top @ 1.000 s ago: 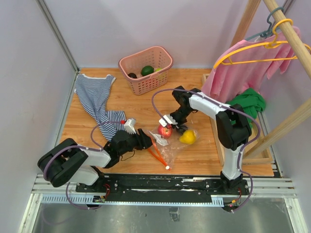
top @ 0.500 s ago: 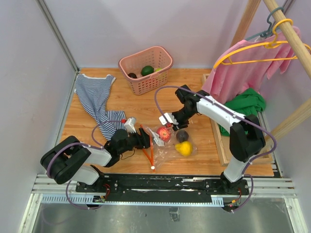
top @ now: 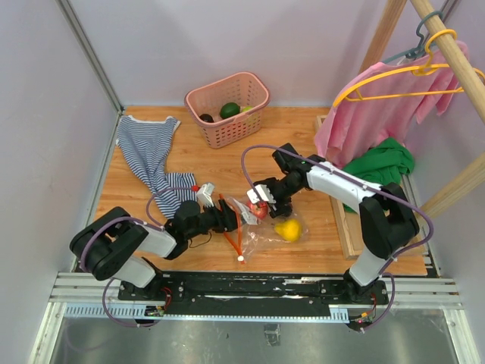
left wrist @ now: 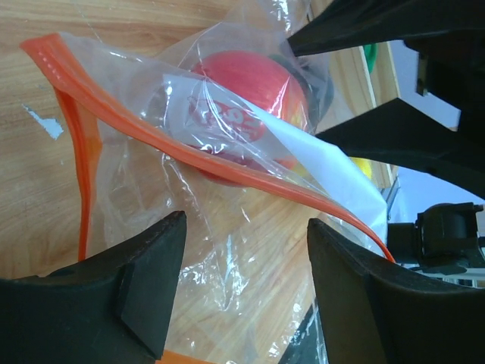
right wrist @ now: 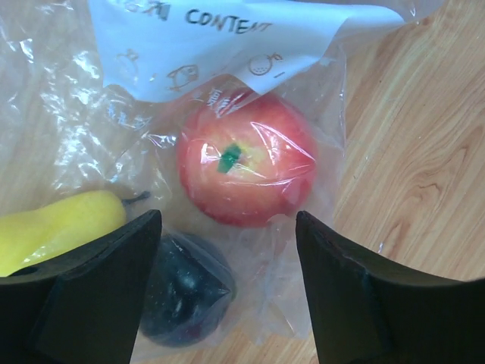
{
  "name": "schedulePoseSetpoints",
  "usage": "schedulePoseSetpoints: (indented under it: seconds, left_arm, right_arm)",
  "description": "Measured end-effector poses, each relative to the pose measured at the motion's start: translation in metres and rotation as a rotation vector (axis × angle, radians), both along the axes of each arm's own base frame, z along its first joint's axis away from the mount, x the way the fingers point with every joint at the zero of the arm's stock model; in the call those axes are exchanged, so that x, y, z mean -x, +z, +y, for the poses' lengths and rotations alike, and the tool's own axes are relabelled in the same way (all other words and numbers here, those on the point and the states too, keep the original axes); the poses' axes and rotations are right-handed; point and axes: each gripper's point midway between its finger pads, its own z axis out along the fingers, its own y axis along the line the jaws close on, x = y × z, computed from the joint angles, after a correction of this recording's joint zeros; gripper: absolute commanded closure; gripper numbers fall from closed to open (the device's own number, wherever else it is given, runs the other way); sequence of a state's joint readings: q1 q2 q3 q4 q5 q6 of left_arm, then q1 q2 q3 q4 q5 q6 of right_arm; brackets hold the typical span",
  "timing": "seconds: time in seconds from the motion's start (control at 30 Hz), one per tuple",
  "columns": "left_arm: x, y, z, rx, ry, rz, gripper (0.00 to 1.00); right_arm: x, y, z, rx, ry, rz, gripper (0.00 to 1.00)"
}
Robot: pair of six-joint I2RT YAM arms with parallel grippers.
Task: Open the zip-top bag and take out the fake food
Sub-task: Pick up the fake fruit from the zipper food storage bag.
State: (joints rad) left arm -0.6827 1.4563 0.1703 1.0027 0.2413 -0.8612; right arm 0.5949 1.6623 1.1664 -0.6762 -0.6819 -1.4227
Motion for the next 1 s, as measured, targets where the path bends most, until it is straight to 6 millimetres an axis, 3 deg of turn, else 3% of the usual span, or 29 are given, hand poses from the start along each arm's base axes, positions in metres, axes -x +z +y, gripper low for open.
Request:
schedulePoseSetpoints:
  seconds: [0.23,0.8,1.0]
  left_arm:
    - [-0.002,0.005,-0.004,0.018,-0.005,-0.006,0.25]
    - [-0.007,-0.01,-0.008,-0.003,0.002,0.046,0.1]
    - [-0.008,-0.015,-0.009,-0.001,0.003,0.06,0.06]
  right_arm:
    - [-0.007,-0.016,0.006,0.007,-0.014,0.012,0.48]
    - [0.011,-0.024,0.017,0.012,0.014,0.052,0.84]
    - [0.017,-0.028,0.021,0.01,0.005,0.095,0.91]
